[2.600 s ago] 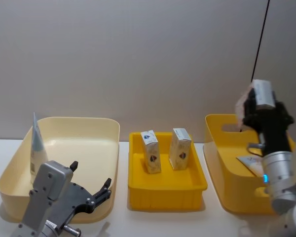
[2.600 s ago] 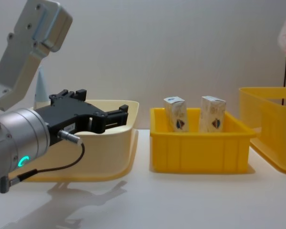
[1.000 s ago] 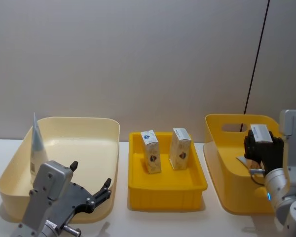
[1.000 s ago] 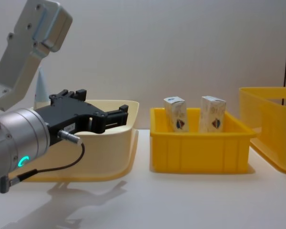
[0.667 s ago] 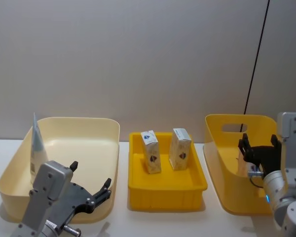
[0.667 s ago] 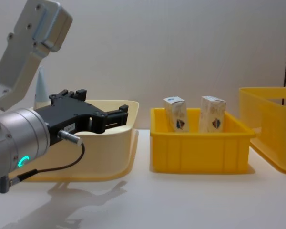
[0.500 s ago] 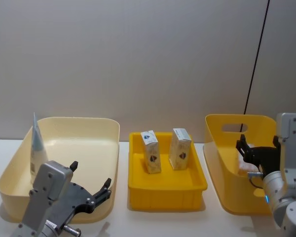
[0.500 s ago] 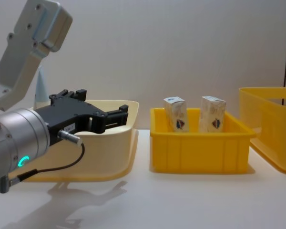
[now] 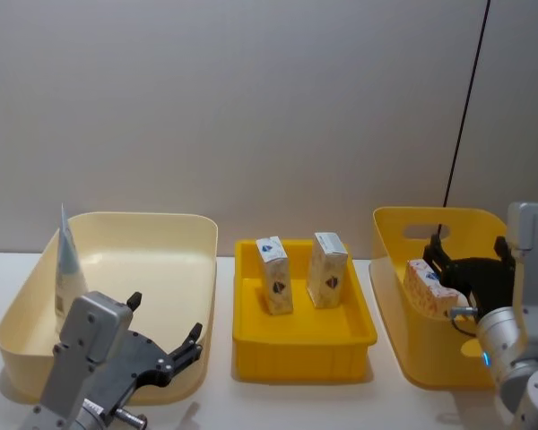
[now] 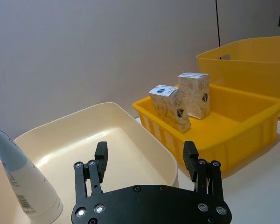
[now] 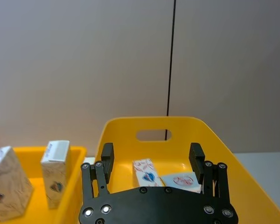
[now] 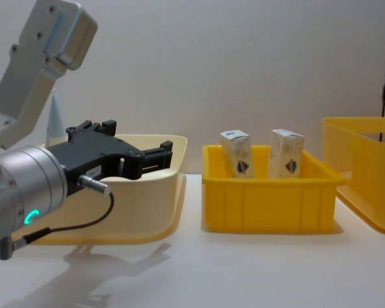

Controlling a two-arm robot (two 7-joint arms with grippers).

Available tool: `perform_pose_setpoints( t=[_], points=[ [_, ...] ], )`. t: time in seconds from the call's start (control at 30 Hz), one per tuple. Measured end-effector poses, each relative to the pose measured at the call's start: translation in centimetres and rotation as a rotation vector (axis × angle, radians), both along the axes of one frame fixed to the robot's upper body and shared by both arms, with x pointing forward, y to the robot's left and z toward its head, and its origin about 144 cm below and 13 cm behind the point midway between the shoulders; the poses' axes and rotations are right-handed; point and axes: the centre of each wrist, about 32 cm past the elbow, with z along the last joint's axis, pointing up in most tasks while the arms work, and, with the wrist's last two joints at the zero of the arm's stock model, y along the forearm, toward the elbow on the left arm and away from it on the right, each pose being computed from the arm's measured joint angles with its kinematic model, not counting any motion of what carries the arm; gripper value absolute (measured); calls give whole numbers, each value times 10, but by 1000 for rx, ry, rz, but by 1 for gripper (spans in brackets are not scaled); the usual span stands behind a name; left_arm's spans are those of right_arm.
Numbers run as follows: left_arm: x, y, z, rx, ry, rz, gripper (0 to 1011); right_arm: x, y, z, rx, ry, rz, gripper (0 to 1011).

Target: Bimanual collaborative sorting of washing and personal care products

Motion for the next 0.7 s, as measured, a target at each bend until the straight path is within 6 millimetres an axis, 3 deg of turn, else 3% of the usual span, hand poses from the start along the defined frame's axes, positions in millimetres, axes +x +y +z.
perform_pose_setpoints(
  t=[0.7],
  points=[
    [0,0,0,0,0,0,1003,-16,-5,-5,27,-77,105,1001]
  ],
)
